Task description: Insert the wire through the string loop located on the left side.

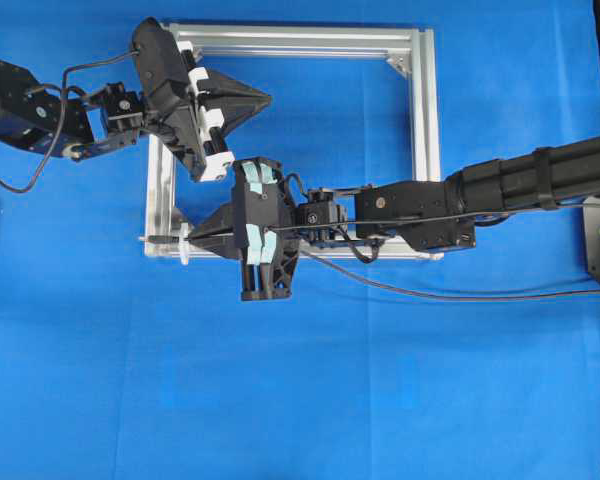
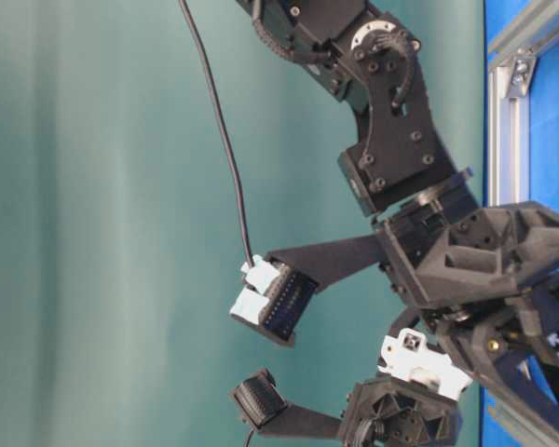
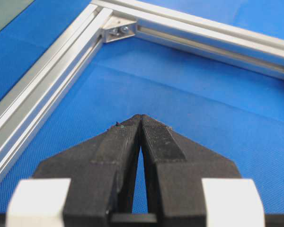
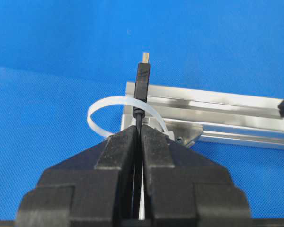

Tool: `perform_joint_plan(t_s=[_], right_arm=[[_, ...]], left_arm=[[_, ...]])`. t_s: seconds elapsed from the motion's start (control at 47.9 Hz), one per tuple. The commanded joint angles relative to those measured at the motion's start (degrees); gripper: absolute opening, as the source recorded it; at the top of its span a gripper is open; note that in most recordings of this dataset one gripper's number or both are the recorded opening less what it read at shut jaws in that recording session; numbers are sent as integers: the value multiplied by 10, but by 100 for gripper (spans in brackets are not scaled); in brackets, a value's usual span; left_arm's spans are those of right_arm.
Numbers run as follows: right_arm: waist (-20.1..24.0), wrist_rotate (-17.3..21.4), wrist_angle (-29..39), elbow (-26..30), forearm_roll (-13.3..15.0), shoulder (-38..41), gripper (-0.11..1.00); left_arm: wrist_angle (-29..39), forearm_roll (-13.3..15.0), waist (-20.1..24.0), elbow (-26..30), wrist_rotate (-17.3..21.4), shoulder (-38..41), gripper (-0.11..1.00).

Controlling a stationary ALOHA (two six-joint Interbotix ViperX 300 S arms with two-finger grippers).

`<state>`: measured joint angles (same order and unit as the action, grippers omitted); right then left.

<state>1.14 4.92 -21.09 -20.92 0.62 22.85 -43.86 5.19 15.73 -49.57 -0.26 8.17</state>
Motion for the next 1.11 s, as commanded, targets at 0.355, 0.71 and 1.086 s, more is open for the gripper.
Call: perform_joint_plan(t_s=[0.355, 0.71, 1.086], right_arm=[[1, -1, -3, 12, 0, -10, 1], [1, -1, -3, 12, 0, -10, 1], [1, -1, -3, 12, 0, -10, 1]], left_arm=[[-4, -1, -1, 0, 0, -22, 0], [-3, -1, 10, -100, 4, -107, 0], [5, -1, 15, -253, 8, -244, 0]])
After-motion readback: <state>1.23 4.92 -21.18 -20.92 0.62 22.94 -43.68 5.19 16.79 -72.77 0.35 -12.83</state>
